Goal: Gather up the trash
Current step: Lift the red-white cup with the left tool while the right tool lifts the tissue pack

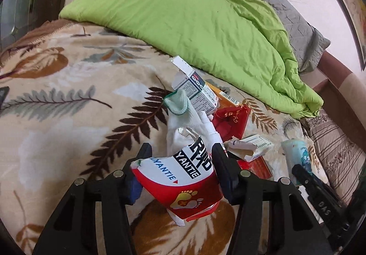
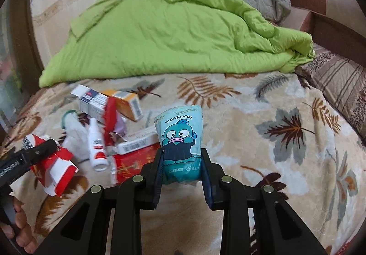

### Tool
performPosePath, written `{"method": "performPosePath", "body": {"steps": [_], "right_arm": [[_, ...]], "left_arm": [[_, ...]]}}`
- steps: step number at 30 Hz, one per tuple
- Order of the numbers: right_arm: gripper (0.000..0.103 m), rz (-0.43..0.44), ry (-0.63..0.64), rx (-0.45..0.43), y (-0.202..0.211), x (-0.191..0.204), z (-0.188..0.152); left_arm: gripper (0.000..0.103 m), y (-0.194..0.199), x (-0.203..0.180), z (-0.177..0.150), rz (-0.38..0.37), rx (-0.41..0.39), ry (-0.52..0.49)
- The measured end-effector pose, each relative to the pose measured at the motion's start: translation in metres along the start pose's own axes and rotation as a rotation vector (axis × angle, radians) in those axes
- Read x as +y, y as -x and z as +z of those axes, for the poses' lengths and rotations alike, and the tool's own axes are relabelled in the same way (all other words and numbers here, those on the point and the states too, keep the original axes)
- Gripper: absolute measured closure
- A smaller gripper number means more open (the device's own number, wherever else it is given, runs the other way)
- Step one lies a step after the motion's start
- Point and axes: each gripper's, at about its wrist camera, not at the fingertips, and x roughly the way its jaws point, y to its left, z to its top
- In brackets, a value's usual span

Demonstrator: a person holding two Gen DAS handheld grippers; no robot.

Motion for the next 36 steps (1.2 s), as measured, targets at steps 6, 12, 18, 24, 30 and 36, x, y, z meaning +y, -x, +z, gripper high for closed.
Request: {"method": "performPosePath", "body": {"steps": [6,12,18,24,30,36], "right_arm": [[0.071,0.075,0.036,-0.055,0.025,0.011,-0.006],[0.071,0.116,0.033,-0.073,0.047,0.008,-0.016],[0.071,0.173,-0.002,-0.044,0.065,-0.003,-0.037],[0.071,0.16,-0.016,-0.034,0.063,-0.004,-0.037],[0.071,0.151,0.01,-0.037,0.06,0.002,-0.037],[0.071,0.153,0.008,-0.033,0.059,0.002,-0.036]], "left_arm": [[0.05,0.033,-0.018,-0.014,0.044,-0.051,-0.128],[0.05,0.068,-0.038,-0.039,0.076,-0.094,-0.267],[0.05,0.072,-0.048,-0.052,0.112,-0.119,-0.324],[0.05,0.063,-0.055,-0.056,0.143,-0.124,-0.361],[0.05,0.059,-0.059,-0.059,0.168,-0.139,-0.394],[0.05,0.057,-0.061,-0.059,0.184,-0.148,-0.409]]}}
